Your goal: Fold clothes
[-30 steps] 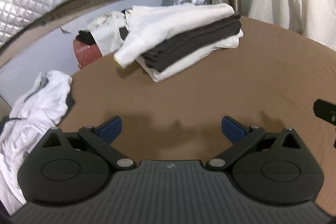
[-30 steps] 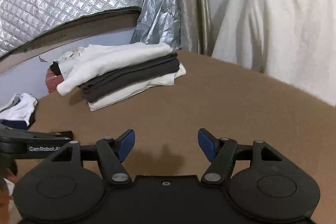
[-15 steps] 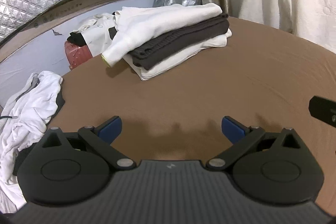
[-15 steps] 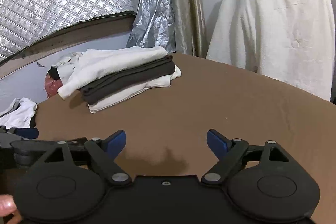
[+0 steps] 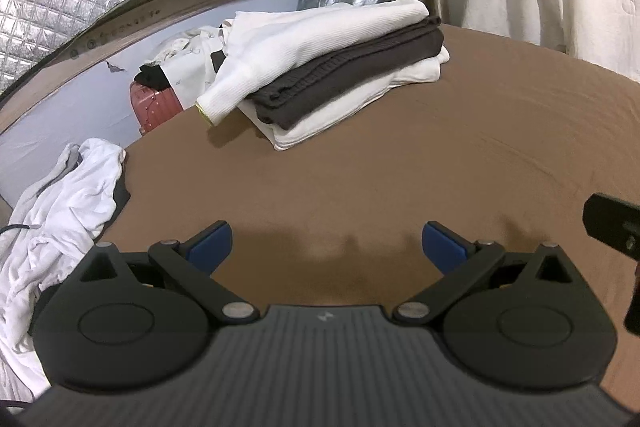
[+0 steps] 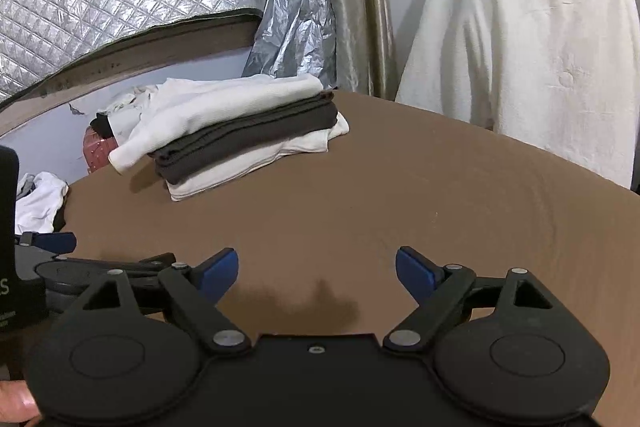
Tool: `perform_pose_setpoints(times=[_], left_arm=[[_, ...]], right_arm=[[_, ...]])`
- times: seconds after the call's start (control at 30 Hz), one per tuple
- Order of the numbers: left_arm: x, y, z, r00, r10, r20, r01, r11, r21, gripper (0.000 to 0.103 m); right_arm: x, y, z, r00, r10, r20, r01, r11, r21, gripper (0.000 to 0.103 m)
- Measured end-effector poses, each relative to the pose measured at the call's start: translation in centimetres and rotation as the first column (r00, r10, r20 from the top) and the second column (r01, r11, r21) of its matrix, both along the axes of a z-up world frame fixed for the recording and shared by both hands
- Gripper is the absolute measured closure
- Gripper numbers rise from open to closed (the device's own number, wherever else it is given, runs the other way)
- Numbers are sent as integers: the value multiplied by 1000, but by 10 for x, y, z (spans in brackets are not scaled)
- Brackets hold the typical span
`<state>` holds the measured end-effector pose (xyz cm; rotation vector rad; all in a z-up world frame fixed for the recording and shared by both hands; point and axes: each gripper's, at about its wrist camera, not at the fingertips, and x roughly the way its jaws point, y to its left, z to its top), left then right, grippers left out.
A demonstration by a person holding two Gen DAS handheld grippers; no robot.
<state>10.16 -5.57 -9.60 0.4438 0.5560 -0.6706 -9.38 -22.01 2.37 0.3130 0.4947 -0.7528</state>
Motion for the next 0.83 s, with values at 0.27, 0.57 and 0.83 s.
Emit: perform_pose_setpoints(times=[0.27,0.57,0.83], left_arm=[[-3,-1,-1,999,1,39,-1,1000,9,0],[4,4,-1,1000,5,3,-5,1000,-2,0],[5,6,-2,1000,-7,-15,7,1000,-6,0]], right_arm=[[2,1,-2,1000,6,-15,-6,1000,5,14],[4,1,-4,999,-35,-33,36,999,37,13],[9,3,-8,998,-34,-49,37,998,43,13]])
